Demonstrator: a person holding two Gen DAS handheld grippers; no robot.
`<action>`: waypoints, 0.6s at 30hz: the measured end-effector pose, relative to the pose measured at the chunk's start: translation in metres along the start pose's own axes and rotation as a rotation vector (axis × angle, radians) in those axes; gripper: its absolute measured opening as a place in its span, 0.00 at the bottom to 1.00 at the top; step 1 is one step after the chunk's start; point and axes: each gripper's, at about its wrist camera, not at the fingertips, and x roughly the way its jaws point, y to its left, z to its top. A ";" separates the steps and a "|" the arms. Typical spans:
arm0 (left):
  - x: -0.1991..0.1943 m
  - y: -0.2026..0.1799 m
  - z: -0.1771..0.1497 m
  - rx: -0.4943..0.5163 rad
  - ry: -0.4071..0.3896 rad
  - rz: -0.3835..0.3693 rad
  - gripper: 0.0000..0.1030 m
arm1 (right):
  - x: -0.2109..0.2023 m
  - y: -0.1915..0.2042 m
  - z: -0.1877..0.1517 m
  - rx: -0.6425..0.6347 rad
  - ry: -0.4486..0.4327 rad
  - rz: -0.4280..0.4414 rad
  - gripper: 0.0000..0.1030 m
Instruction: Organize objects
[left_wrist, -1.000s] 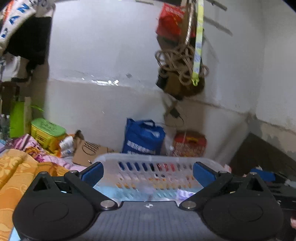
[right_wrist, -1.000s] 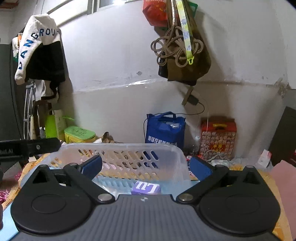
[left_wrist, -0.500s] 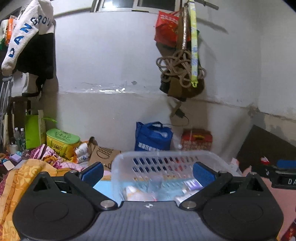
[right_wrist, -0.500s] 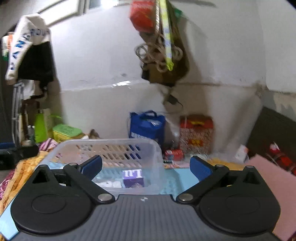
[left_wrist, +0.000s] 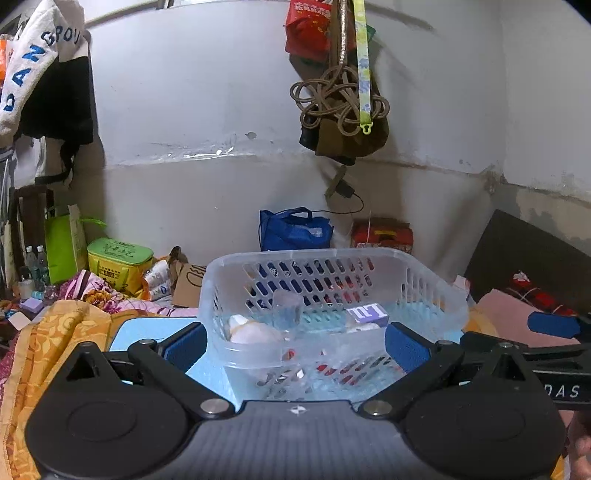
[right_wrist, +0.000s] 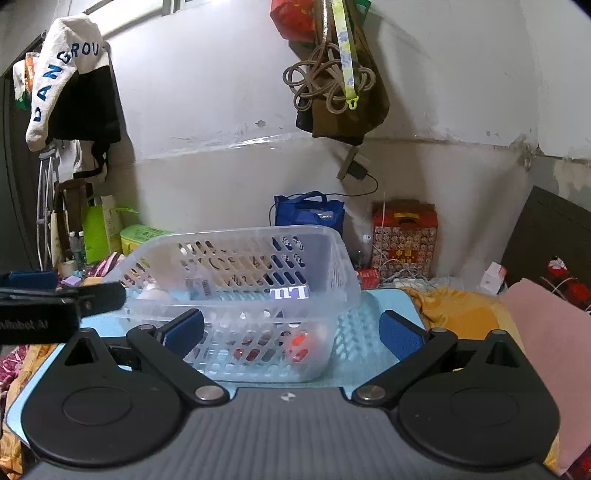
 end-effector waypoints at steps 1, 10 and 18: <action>0.000 -0.002 -0.001 0.004 0.002 0.004 1.00 | 0.000 0.000 0.000 0.002 0.003 0.001 1.00; 0.006 0.002 -0.005 -0.001 0.020 0.022 1.00 | 0.002 -0.001 -0.004 0.005 0.003 -0.029 1.00; 0.007 0.006 -0.008 -0.015 0.012 0.039 1.00 | 0.001 -0.008 -0.003 0.030 -0.005 -0.042 1.00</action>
